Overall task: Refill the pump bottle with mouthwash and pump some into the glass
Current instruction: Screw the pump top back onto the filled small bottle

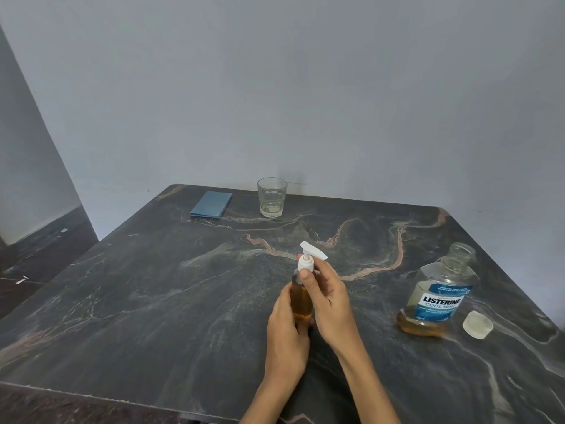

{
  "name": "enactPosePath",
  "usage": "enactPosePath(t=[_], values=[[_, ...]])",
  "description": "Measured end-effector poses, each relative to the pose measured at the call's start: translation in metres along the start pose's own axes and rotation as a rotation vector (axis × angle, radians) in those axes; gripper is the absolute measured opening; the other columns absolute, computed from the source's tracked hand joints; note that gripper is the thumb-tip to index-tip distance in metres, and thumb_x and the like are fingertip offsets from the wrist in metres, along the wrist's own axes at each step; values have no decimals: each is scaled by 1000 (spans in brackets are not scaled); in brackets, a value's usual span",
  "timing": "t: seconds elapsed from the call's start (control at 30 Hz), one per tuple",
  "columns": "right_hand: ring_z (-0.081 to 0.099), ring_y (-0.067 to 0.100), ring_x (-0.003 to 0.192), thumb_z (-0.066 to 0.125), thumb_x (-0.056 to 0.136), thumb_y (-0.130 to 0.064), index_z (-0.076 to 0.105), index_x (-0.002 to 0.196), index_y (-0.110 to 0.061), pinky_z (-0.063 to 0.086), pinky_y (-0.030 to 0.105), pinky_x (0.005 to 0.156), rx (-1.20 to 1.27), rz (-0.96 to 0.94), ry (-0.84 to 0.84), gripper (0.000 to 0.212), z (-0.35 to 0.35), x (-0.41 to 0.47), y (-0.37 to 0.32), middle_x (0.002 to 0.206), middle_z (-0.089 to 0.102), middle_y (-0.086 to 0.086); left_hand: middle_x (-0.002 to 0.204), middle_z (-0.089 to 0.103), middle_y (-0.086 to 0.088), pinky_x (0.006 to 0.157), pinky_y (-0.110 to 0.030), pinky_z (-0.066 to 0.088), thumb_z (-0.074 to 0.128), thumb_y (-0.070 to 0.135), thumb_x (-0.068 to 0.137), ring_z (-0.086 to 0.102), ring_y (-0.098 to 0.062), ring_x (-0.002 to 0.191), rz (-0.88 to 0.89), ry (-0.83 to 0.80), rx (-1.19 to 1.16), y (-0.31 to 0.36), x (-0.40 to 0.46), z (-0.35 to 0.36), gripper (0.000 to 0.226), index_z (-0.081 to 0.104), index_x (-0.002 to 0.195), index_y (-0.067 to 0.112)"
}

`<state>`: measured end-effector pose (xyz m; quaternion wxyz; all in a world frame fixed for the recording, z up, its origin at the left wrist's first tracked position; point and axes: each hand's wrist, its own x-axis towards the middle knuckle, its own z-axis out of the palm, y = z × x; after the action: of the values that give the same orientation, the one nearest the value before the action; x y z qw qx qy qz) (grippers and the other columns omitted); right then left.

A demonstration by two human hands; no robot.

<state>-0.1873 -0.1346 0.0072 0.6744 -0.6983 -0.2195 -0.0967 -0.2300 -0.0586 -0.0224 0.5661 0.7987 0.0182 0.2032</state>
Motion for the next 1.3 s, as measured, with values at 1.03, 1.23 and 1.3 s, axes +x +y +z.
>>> enactPosePath(t=[1.03, 1.23, 1.3], values=[[64, 15, 98, 69, 74, -23, 50, 96, -20, 50, 22, 80, 178, 48, 75, 30, -4, -2, 1, 100, 64, -2, 113, 63, 1, 75, -4, 43, 57, -16, 79, 61, -8, 101, 13, -29, -19, -2, 4, -3, 60, 52, 129, 16], [64, 10, 101, 69, 76, -24, 48, 125, -25, 50, 20, 84, 164, 73, 59, 53, -5, -2, 0, 107, 66, -2, 118, 61, -3, 76, -5, 44, 57, -16, 80, 60, -14, 106, -14, -40, -29, -3, 4, -2, 61, 49, 134, 13], [65, 10, 98, 68, 76, -24, 57, 117, -22, 51, 23, 81, 160, 76, 38, 43, -5, 0, 0, 102, 69, -4, 119, 61, -4, 75, -4, 44, 56, -17, 80, 60, -15, 106, -25, -39, -34, -3, 4, -2, 62, 49, 134, 12]])
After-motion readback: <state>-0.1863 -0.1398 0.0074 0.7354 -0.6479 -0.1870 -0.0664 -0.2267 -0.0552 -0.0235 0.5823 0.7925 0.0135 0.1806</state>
